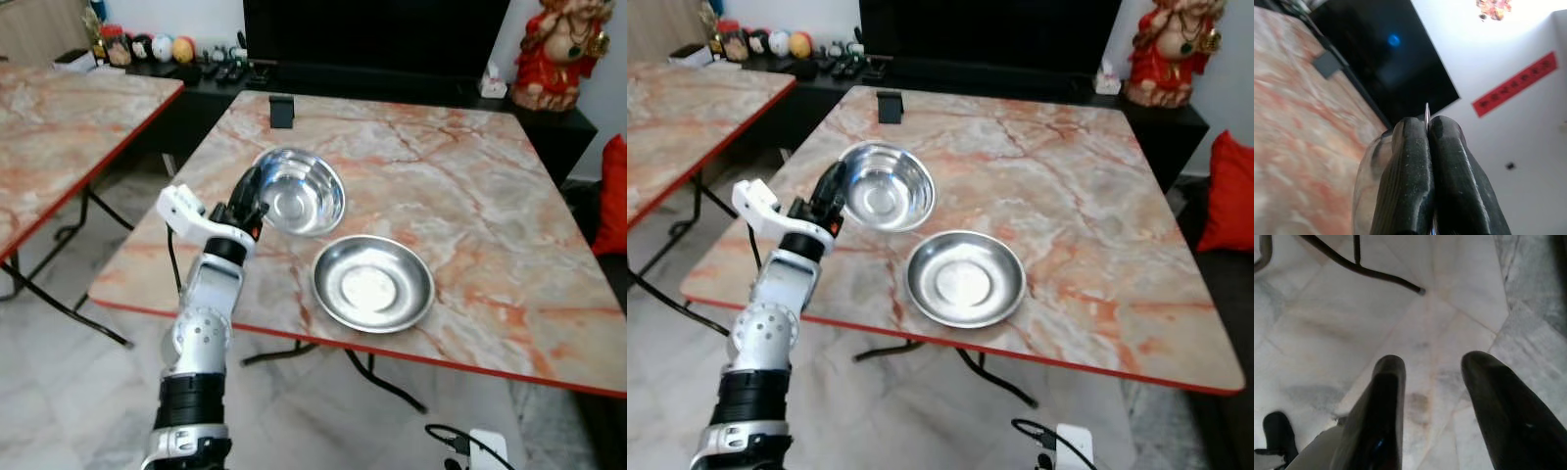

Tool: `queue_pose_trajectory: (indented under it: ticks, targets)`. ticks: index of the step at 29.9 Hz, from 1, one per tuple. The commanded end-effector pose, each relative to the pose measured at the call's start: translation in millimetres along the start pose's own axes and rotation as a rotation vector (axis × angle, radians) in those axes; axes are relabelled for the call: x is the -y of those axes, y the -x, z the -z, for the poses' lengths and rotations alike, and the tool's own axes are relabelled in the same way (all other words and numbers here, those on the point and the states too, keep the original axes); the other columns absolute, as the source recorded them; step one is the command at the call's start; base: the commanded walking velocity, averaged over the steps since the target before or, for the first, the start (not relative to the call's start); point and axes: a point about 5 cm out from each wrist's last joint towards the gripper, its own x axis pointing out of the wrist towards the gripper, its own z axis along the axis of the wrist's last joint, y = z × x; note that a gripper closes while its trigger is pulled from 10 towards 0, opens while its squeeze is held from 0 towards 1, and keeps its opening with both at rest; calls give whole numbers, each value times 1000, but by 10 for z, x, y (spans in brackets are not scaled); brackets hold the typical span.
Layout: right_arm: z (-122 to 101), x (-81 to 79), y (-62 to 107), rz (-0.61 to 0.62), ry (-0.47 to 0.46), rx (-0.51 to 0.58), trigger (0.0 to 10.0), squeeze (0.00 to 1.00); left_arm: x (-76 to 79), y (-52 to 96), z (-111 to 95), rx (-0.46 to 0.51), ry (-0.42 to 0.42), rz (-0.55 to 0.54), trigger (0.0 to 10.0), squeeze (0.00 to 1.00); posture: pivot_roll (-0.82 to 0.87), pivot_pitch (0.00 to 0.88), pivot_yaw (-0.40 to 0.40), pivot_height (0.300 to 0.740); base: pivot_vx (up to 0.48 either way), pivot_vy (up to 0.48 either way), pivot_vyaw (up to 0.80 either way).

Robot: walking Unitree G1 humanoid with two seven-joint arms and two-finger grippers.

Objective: Setting the table

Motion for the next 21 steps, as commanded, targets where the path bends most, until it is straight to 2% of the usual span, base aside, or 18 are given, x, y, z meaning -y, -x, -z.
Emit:
queue_pose_trajectory:
  ticks: [1,4,7,10,11,12,14,15,21]
  targets:
    - [44,15,9,3,-14,-19,10000,0,87,-28,9,-1,0,28,10000,0,15,0,-38,740,0,-326,0]
    - [51,6,9,1,-13,-25,10000,0,80,-21,6,-13,-12,32,10000,0,14,0,-38,740,0,-330,-450]
    - [46,-4,7,0,-4,-26,10000,0,33,15,-32,-59,-112,50,10000,0,14,0,-37,740,0,-329,-244]
    - [49,-4,7,0,-6,-30,10000,0,-2,32,-69,-78,-148,52,10000,0,17,0,-38,740,0,-326,0]
    - [50,-3,7,0,-5,-31,10000,0,-14,37,-79,-91,-178,56,10000,0,19,0,-39,740,0,-330,0]
    - [55,2,8,1,-6,-34,10000,0,-40,51,-97,-125,-245,72,10000,0,20,0,-39,740,0,-326,0]
    - [59,5,8,1,-6,-37,10000,0,-56,58,-106,-142,-269,77,10000,0,20,0,-39,740,0,-326,0]
    - [73,22,13,2,-5,-41,10000,0,-91,62,-139,-162,-327,84,10000,0,19,0,-39,740,0,0,0]
    - [102,80,23,8,1,-53,10000,0,-197,58,-281,-175,-374,59,10000,0,21,0,-44,740,0,0,0]
